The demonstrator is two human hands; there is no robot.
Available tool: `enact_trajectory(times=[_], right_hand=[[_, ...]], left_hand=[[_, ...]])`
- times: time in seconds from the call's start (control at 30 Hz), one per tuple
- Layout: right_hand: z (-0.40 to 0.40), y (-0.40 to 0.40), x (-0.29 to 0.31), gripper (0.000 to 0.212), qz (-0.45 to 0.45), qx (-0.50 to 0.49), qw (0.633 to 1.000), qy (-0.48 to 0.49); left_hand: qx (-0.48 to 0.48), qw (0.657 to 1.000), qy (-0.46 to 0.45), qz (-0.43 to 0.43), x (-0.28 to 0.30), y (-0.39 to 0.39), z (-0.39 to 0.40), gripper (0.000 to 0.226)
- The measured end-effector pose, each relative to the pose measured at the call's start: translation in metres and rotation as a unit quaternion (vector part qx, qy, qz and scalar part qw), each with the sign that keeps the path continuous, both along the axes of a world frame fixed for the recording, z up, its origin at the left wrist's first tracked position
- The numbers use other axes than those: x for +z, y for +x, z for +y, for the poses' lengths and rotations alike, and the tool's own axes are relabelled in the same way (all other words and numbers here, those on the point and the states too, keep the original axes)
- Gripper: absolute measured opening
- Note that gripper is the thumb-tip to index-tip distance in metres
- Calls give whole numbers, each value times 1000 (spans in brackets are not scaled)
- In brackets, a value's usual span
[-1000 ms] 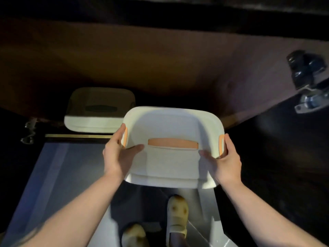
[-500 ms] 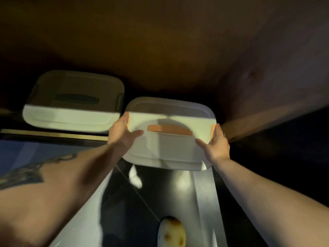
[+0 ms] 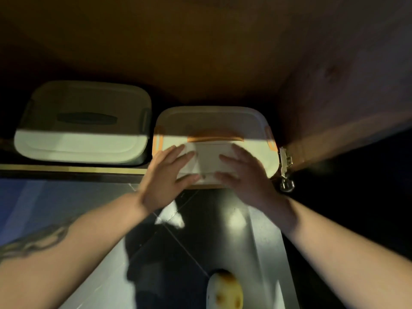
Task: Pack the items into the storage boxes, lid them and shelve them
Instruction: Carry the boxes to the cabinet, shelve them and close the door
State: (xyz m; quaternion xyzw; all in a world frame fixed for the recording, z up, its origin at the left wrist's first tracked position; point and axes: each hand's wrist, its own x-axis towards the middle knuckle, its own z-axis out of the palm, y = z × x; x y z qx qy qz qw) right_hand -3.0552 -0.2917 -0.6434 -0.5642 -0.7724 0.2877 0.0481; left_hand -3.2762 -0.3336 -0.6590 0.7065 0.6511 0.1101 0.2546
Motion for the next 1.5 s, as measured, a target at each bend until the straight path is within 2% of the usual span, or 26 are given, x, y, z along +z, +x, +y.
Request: enact_trajectory(times=[0.1, 0.23, 0.47, 0.67, 0.83, 0.93, 1.07, 1.23, 1.5], right_hand=[[-15, 3, -12, 72, -97, 62, 993, 6], [2, -6, -13, 60, -120, 59, 991, 29], [24, -16, -19, 58, -120, 44, 992, 19], [40, -37, -25, 48, -81, -30, 995, 40], [29, -34, -3, 57, -123, -19, 992, -15], [12, -35, 35, 56, -111, 1, 993, 27], [-11, -47, 101, 43, -88, 30, 994, 54], [-44, -68, 204, 39, -75, 78, 992, 61], [-110, -118, 372, 41, -44, 152, 987, 32]], left_hand=[[-37, 999, -2, 16, -2, -6, -6, 83], [-36, 999, 7, 35, -4, -5, 14, 59], [-36, 997, 22, 59, -8, -4, 37, 53], [17, 995, -36, 93, -12, -3, 54, 49], [79, 996, -27, 7, 4, -4, 34, 46], [129, 991, 13, -17, 35, -4, 12, 36], [177, 983, 36, -41, 99, -8, -13, 30], [221, 973, 52, -37, 202, -11, -57, 28], [350, 931, 71, -76, 384, -21, -143, 29]])
